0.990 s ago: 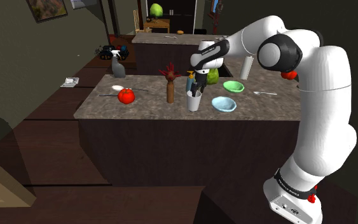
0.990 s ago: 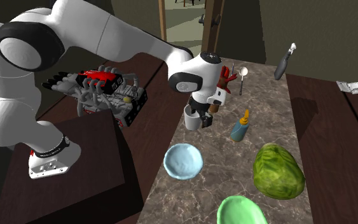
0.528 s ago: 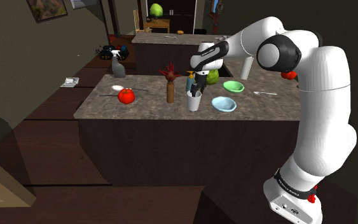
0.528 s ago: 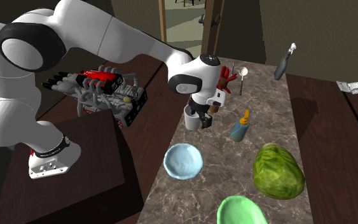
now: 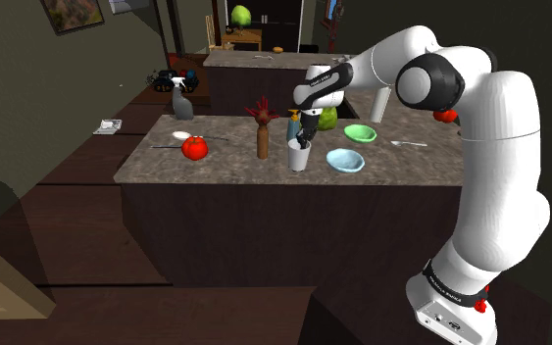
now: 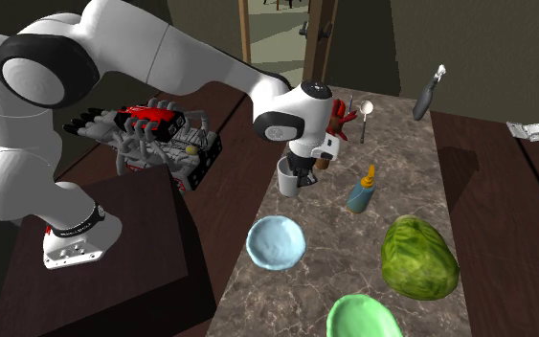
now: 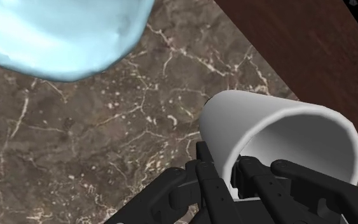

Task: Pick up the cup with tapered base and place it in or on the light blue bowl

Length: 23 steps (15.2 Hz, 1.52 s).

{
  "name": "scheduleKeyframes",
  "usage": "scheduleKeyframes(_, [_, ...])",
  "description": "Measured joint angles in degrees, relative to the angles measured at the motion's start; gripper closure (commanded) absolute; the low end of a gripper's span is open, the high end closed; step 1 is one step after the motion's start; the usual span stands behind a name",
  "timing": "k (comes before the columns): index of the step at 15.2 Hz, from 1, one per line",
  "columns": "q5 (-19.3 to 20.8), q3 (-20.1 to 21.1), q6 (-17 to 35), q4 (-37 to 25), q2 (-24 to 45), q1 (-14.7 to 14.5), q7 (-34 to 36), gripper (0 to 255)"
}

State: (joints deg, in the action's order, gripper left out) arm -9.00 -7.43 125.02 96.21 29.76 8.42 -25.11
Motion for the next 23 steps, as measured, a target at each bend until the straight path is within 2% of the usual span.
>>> scheduleKeyframes(5, [0.10, -0.05, -0.60, 0.01, -0.52, -0.02, 0.04, 255])
scheduleKeyframes(23, [1.43, -0.66, -11.88, -5.97, -5.91, -0.22, 1.43, 255])
